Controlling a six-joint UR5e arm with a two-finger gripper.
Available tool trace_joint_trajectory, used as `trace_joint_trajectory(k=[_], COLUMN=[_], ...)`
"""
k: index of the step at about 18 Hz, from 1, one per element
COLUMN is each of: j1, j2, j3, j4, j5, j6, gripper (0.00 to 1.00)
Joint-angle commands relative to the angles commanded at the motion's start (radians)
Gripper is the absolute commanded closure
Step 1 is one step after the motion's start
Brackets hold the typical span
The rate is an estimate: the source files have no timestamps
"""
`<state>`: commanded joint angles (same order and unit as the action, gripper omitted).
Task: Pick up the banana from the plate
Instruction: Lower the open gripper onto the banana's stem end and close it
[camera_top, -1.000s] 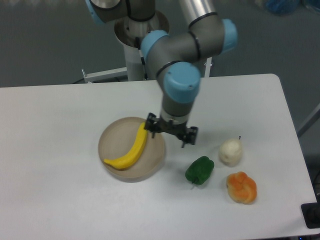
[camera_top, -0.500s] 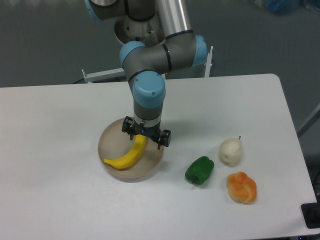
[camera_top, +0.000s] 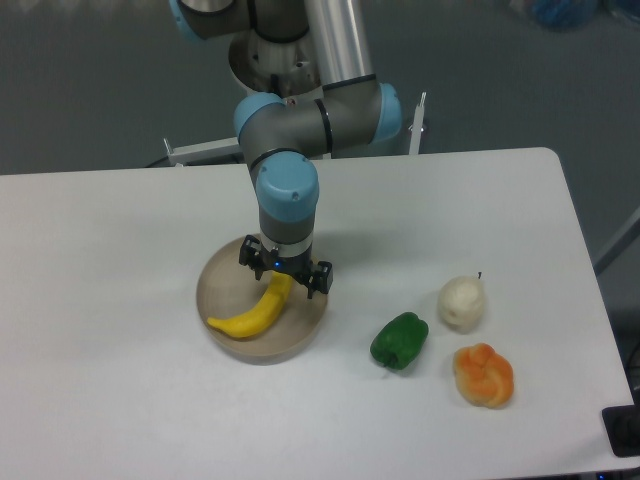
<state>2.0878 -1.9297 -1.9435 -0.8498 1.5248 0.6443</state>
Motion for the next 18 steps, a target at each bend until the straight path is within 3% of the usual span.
trace_joint_trajectory(k=[5,9,11,14,18], j1=[-0.015,-0.017,-0.015,-0.015,-0.015], j2=[-0.012,-0.015,-0.015,-0.014,-0.014], j3=[0.000,0.001,0.003,0.006,0.012], j4=[0.015,0.020,0.020,0.020,0.020], j5=[0.000,0.000,0.000,0.000,-0.002], j6=[-0.017,-0.017,-0.015,-0.015,-0.012], gripper=[0.02,0.52,0.65,0.72,0.75])
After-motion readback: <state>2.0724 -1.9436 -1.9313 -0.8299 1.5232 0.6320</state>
